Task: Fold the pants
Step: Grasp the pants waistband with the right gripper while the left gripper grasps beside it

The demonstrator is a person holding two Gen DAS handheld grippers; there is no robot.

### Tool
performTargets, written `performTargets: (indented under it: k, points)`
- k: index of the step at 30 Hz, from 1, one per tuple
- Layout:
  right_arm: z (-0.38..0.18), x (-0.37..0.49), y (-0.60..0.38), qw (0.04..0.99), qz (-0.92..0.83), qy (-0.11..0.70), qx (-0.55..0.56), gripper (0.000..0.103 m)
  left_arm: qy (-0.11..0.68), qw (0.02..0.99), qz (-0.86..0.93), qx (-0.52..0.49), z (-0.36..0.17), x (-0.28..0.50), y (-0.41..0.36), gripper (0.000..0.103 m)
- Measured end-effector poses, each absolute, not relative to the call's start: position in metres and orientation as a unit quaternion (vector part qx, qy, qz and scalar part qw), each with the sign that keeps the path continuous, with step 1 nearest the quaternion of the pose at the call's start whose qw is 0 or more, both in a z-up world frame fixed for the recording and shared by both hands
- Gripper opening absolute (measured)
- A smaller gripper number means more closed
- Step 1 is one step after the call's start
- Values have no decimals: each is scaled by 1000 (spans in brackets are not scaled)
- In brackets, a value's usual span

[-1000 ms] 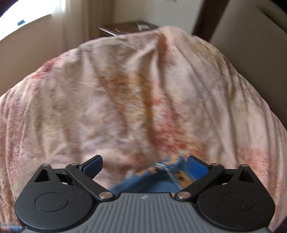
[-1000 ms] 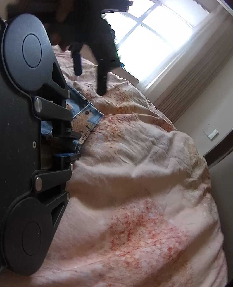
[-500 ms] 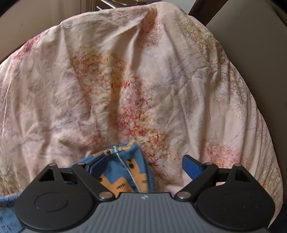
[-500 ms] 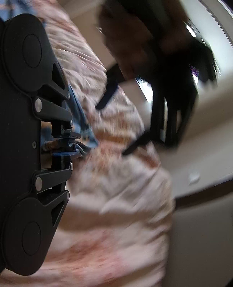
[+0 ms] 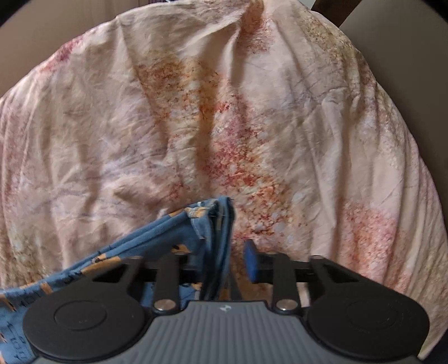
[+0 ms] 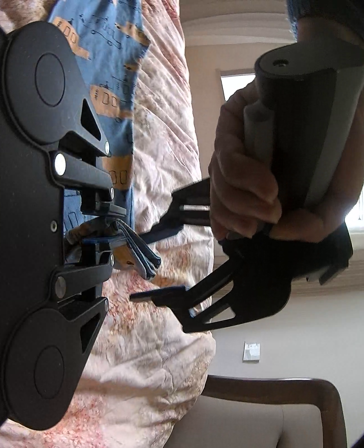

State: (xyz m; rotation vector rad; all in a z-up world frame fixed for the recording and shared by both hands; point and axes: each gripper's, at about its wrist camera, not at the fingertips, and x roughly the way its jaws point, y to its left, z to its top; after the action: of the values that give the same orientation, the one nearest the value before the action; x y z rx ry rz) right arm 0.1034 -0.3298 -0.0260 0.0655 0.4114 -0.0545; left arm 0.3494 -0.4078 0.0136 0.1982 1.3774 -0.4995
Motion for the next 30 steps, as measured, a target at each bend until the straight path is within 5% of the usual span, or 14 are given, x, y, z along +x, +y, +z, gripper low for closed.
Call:
performTargets:
  k: [3,15,20,30]
  points:
    - [-26,103,-331,978,-25,207,31,15,610,752,-228,100,21,340,-401,10]
    - [9,58,-317,992,56,98,52,14,567,797,-209,-2,98,303,-296,9]
    - [12,53,-310,983,112,118,81,14,544,800,-235,-94,79,290,-227,10]
    - [-29,91,-258,940,217,244,100,14,539,792,-259,-121,-15,287,-128,10]
